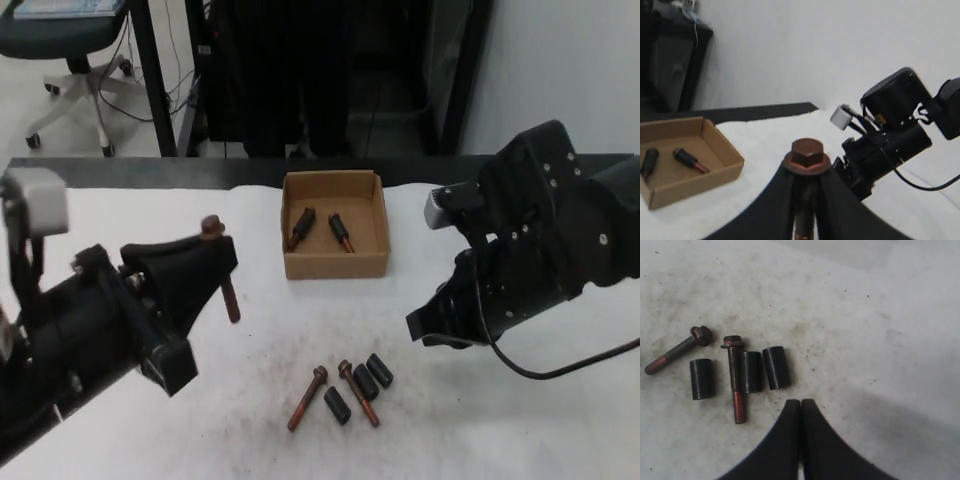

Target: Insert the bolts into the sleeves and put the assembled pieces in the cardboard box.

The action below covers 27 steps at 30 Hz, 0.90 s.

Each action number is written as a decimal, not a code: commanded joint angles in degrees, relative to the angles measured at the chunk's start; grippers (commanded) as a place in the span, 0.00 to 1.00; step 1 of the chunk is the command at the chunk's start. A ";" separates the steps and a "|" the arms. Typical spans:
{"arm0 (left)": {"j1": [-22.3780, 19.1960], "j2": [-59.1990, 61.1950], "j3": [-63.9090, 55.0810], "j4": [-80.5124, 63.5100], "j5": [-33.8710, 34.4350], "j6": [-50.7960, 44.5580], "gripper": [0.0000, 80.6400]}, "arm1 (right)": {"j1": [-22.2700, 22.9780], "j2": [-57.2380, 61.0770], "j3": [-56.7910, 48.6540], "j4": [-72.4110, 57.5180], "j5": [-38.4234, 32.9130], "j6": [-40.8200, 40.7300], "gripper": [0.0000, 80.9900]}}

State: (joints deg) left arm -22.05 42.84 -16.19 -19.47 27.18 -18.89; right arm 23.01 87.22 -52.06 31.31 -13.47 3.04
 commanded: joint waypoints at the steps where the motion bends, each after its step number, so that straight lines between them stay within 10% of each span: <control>1: 1.13 -0.74 1.30 -6.12 0.80 -0.40 0.00 | 0.45 0.10 -1.12 -0.27 -0.18 -0.08 0.00; 8: 1.89 -0.60 1.30 -5.89 -0.10 2.20 0.00 | 4.67 1.56 -1.55 -0.65 -0.26 -4.19 0.04; 15: 1.89 -0.60 1.30 -5.89 -0.10 2.92 0.00 | 7.18 5.09 -2.12 -2.49 4.04 -4.36 0.42; 27: 1.89 -0.60 1.30 -5.66 -0.10 3.50 0.00 | 7.18 12.68 -10.62 -0.41 6.22 -9.50 0.41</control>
State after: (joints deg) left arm -20.32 42.62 -14.80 -24.10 27.18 -15.84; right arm 30.08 98.61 -60.46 30.03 -7.59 -5.61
